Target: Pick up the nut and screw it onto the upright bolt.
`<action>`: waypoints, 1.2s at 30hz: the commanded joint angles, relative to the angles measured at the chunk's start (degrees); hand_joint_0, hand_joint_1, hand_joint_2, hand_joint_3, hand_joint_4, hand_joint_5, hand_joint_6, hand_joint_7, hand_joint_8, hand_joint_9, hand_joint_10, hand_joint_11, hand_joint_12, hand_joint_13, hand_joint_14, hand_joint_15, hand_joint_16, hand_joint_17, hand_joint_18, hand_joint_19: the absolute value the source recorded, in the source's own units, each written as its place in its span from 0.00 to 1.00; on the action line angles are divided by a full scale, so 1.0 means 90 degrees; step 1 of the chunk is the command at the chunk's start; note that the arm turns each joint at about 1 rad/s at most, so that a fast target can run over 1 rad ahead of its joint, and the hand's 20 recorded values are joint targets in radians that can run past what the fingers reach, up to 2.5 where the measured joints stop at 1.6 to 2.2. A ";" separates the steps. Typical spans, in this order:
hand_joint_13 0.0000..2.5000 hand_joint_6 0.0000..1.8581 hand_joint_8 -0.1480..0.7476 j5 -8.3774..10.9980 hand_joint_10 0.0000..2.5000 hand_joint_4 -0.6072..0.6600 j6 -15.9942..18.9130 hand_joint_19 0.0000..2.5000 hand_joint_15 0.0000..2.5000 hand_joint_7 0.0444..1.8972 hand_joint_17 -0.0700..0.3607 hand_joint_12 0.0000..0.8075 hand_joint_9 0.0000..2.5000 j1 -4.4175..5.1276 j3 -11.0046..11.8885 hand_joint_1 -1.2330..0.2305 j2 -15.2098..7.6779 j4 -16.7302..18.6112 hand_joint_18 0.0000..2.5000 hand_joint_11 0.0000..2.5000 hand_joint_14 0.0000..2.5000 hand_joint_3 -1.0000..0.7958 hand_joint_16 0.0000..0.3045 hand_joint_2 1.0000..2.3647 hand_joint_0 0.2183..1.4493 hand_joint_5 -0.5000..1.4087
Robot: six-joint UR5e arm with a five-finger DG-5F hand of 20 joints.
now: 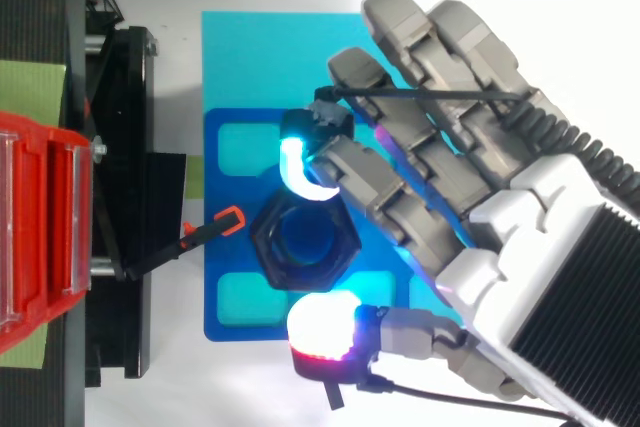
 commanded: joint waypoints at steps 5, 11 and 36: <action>0.05 0.27 0.53 0.0090 0.00 0.71 0.0010 0.00 0.00 0.58 0.41 0.42 0.18 0.0070 0.0016 0.40 -0.0014 0.0013 0.03 0.07 0.00 0.28 0.15 0.00 0.26 0.17; 0.05 0.27 0.53 0.0042 0.00 0.71 0.0166 0.00 0.00 0.58 0.41 0.42 0.18 0.0070 0.0016 0.40 -0.0112 -0.0026 0.03 0.07 0.00 0.28 0.15 0.00 0.25 0.17; 0.05 0.27 0.53 -0.0290 0.00 0.71 0.0801 0.00 0.00 0.58 0.41 0.41 0.18 -0.0076 0.0368 0.40 -0.0229 -0.1101 0.02 0.07 0.00 0.28 0.15 0.00 0.25 0.17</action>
